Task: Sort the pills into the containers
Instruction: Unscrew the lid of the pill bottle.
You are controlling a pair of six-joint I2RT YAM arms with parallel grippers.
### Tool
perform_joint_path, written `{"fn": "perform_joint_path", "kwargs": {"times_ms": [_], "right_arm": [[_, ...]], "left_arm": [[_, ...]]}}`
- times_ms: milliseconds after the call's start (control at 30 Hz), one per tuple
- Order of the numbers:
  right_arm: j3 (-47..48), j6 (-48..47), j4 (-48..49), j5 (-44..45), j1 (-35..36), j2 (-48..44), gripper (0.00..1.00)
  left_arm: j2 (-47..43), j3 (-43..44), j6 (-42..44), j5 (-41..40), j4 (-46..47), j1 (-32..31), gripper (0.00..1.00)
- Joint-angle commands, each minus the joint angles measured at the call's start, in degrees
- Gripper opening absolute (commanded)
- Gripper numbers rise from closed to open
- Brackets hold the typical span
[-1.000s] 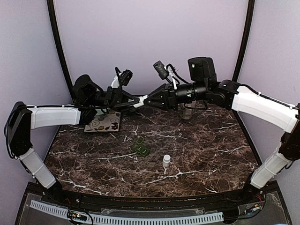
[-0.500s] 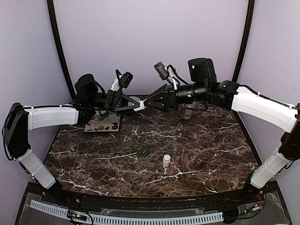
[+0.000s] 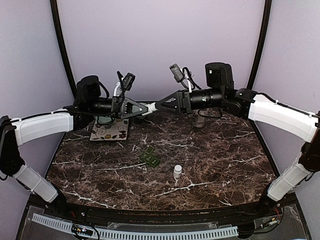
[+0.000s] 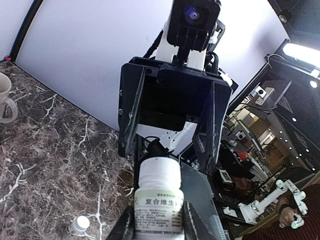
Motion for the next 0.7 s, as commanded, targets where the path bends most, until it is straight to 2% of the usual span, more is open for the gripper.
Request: {"fn": "perform_joint_path", "kwargs": {"times_ms": [0, 333, 667], "right_arm": [[0.7, 9.7, 6.0, -1.7, -1.3, -0.9, 0.6], [6.1, 20.8, 2.7, -2.9, -2.7, 4.3, 0.56], [7.9, 22.1, -1.9, -2.3, -3.1, 7.5, 0.52]], "left_arm": [[-3.9, 1.0, 8.9, -4.9, -7.3, -0.5, 0.0], [-6.3, 1.3, 19.1, -13.4, -14.7, -3.2, 0.0], [-8.5, 0.4, 23.3, -19.7, -15.6, -4.2, 0.0]]}}
